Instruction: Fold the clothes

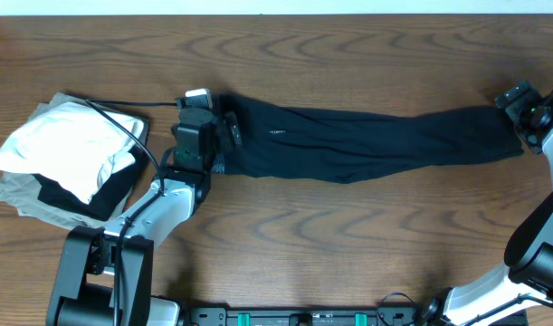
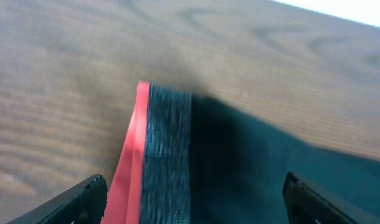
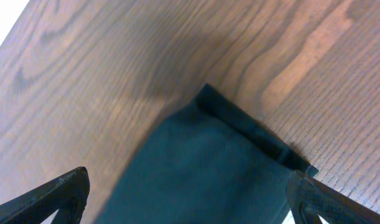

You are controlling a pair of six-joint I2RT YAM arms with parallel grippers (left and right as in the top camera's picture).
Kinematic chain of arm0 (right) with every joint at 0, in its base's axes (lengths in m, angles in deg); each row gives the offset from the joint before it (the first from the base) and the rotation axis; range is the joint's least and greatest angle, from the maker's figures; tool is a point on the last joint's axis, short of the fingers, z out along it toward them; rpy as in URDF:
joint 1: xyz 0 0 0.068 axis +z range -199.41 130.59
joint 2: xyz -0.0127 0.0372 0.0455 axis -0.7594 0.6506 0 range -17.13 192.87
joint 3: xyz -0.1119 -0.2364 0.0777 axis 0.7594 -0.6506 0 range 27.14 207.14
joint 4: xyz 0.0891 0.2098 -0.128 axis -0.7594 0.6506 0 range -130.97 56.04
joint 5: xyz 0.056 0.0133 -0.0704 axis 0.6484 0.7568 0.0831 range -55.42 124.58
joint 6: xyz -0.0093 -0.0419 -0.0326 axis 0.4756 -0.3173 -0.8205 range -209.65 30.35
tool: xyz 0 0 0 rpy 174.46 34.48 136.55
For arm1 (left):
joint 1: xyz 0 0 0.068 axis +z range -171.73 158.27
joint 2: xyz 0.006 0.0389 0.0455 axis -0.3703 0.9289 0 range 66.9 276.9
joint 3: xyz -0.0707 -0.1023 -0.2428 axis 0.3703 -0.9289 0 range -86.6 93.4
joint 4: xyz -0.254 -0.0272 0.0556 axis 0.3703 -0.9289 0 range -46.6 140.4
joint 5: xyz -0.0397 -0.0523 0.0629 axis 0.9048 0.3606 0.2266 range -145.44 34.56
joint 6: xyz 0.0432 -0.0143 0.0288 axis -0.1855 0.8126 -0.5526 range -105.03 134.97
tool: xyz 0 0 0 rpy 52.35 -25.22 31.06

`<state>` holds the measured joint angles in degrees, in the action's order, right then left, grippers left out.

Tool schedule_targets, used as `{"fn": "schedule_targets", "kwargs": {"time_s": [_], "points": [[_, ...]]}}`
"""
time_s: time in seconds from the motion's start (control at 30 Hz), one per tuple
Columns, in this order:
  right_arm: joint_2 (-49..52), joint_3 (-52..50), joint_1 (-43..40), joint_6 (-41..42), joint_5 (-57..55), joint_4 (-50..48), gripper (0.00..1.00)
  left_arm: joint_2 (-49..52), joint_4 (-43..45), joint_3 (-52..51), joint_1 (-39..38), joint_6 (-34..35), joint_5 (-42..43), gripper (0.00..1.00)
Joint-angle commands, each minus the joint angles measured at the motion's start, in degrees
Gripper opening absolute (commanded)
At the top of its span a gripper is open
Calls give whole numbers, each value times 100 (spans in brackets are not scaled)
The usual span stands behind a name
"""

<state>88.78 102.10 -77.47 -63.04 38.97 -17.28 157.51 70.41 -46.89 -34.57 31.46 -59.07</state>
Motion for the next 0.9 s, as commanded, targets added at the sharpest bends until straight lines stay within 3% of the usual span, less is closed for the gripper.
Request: {"fn": "schedule_targets", "kwargs": {"time_s": [0.0, 0.13, 0.27, 0.47, 0.77, 0.87], "points": [[55, 122, -160, -570, 216, 162, 99, 39, -302, 129, 68, -136, 31, 91], [55, 122, -601, -592, 861, 533, 99, 39, -1207, 352, 297, -142, 332, 91], [55, 122, -1064, -654, 1233, 935, 99, 39, -1576, 514, 520, -256, 570, 91], [61, 105, -1510, -1606, 1718, 1394, 99, 37, -2052, 538, 597, -339, 1639, 91], [551, 101, -1508, -1856, 1904, 1508, 99, 37, -2452, 538, 597, -334, 1672, 91], [881, 101, -1506, -1856, 1906, 1484, 92, 37, -2455, 538, 597, -334, 1672, 91]]}}
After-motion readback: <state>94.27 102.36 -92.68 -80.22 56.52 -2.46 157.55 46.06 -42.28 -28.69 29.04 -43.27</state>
